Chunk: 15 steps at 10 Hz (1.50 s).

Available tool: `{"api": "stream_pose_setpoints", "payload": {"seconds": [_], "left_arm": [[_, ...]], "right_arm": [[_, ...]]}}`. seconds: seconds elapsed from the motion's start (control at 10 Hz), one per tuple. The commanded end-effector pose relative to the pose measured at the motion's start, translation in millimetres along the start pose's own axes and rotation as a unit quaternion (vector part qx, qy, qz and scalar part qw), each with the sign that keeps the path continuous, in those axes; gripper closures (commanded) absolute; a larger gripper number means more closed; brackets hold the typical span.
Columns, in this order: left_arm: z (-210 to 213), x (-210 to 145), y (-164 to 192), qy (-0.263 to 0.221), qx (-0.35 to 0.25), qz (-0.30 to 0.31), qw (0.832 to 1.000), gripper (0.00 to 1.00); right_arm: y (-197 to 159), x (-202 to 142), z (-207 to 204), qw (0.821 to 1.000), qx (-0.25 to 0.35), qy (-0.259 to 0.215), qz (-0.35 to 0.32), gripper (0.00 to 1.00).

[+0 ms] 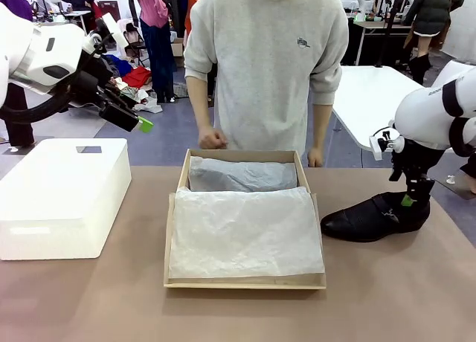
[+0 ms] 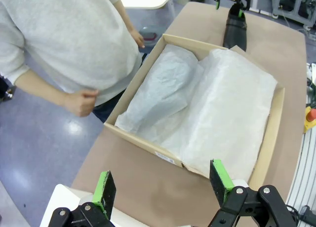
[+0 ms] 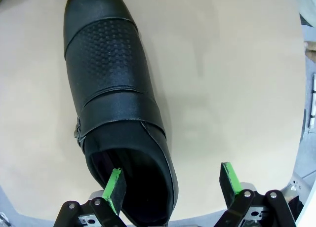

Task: Pack the shoes into the box.
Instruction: Place the other shoe of the Shoes into the Shoes Box.

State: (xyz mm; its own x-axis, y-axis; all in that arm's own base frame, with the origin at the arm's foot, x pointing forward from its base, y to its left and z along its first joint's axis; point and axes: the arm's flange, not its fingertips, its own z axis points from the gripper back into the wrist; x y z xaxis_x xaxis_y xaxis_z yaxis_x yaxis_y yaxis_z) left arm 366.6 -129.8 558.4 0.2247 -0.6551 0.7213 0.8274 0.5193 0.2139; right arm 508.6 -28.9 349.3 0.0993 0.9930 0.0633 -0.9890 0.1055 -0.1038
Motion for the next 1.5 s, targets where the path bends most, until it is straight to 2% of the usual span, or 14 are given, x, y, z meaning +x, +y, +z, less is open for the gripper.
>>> {"api": "stream_pose_setpoints", "payload": {"seconds": [0.0, 0.4, 0.9, 1.0, 1.4], "left_arm": [[0, 0, 1, -0.004, -0.004, 0.002, 1.000, 0.00], [0, 0, 1, -0.004, -0.004, 0.002, 1.000, 0.00], [0, 0, 1, -0.004, -0.004, 0.002, 1.000, 0.00], [0, 0, 1, -0.004, -0.004, 0.002, 1.000, 0.00], [0, 0, 1, -0.004, -0.004, 0.002, 1.000, 0.00]], "right_arm": [[1, -2, -11, 1.000, -0.014, -0.013, 0.012, 0.00], [0, -4, -23, 1.000, 0.012, -0.007, 0.003, 0.00], [-1, -6, -23, 1.000, 0.027, -0.007, -0.012, 0.90], [-1, -7, -23, 1.000, 0.026, -0.005, -0.015, 1.00], [-4, -12, -21, 0.999, 0.035, -0.011, -0.024, 1.00]]}}
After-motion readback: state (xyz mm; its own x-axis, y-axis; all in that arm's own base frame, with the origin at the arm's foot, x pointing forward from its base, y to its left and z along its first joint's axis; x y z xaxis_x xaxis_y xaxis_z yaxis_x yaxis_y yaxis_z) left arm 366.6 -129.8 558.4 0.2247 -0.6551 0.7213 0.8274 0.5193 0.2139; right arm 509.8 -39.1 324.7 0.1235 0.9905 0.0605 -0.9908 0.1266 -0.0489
